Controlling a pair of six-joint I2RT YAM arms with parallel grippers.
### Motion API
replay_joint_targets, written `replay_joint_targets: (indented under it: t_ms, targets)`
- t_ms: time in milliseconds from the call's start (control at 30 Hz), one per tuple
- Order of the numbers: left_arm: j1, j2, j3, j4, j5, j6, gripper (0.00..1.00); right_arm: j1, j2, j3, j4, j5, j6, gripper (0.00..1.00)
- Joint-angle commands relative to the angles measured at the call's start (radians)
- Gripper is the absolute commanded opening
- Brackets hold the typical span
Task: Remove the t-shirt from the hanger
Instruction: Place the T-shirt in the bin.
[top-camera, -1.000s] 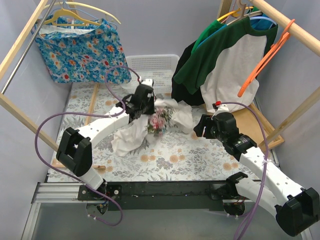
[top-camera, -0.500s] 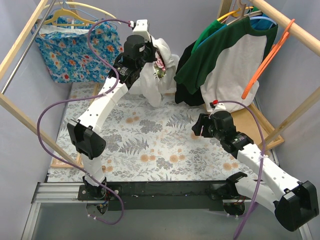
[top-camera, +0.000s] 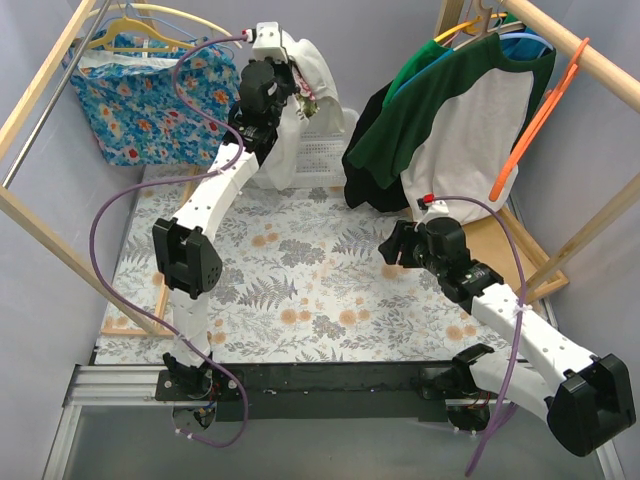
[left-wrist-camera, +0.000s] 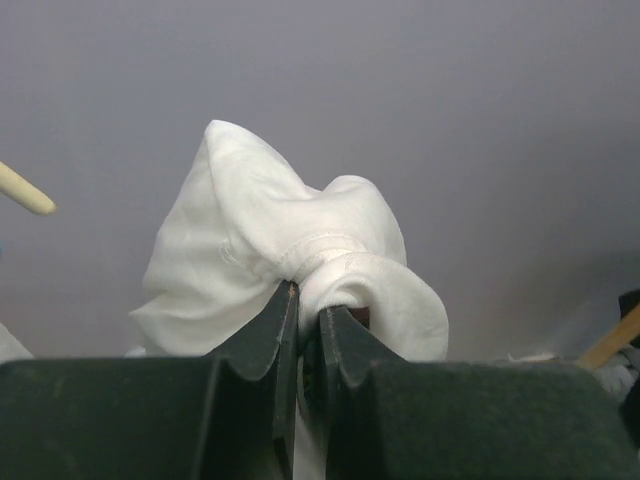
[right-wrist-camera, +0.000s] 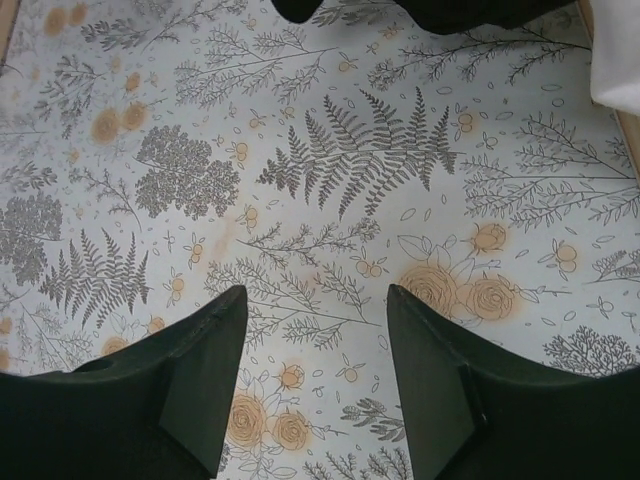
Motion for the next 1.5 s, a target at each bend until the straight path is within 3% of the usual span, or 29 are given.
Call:
replay_joint_targets:
  t_ms: [0,100,267,367,500,633,967,1000,1067,1100,1133,1200,1300,1467]
  targets:
    - [0.053,0.054,0.080,0.240,0.044,0.013,0.00,0.006,0.043,0.031,0.094,-0.021,-0.028,0.65]
    - [0.075,0.166,0.223,0.250,0.066,0.020,0.00,0.006,0.103,0.052,0.091,-0.038,-0.031,0.65]
    - [0.119,0.216,0.220,0.291,0.118,-0.030,0.00,0.008,0.185,0.064,0.099,-0.091,-0.021,0.64]
    - [0.129,0.201,0.125,0.289,0.122,-0.035,0.00,0.008,0.209,0.077,0.133,-0.105,-0.024,0.64]
    - [0.127,0.132,-0.170,0.322,0.135,-0.055,0.00,0.008,0.227,0.098,0.130,-0.101,-0.033,0.64]
    - [0.126,0.067,-0.370,0.351,0.129,-0.087,0.00,0.008,0.233,0.097,0.136,-0.108,-0.027,0.64]
    - [0.126,0.179,-0.346,0.205,0.095,-0.105,0.00,0.008,0.178,0.101,0.110,-0.073,-0.016,0.63]
    - [0.126,0.174,-0.337,0.199,0.095,-0.102,0.03,0.008,0.172,0.107,0.072,-0.044,-0.016,0.64]
    - [0.126,0.165,-0.313,0.164,0.104,-0.090,0.26,0.008,0.155,0.114,0.064,-0.032,-0.018,0.63]
    - [0.127,0.150,-0.278,0.144,0.113,-0.076,0.33,0.008,0.152,0.117,0.048,-0.020,-0.018,0.63]
    - [0.121,0.133,-0.273,0.133,0.112,-0.070,0.44,0.008,0.141,0.126,0.042,-0.013,-0.018,0.64]
    - [0.116,0.096,-0.282,0.112,0.113,-0.052,0.75,0.008,0.135,0.135,0.025,0.000,-0.012,0.64]
    - [0.107,0.001,-0.317,0.087,0.132,-0.042,0.87,0.006,0.114,0.146,0.007,0.007,-0.008,0.65]
    - [0.095,-0.134,-0.355,0.017,0.210,-0.055,0.91,0.008,0.064,0.161,-0.034,0.033,-0.004,0.66]
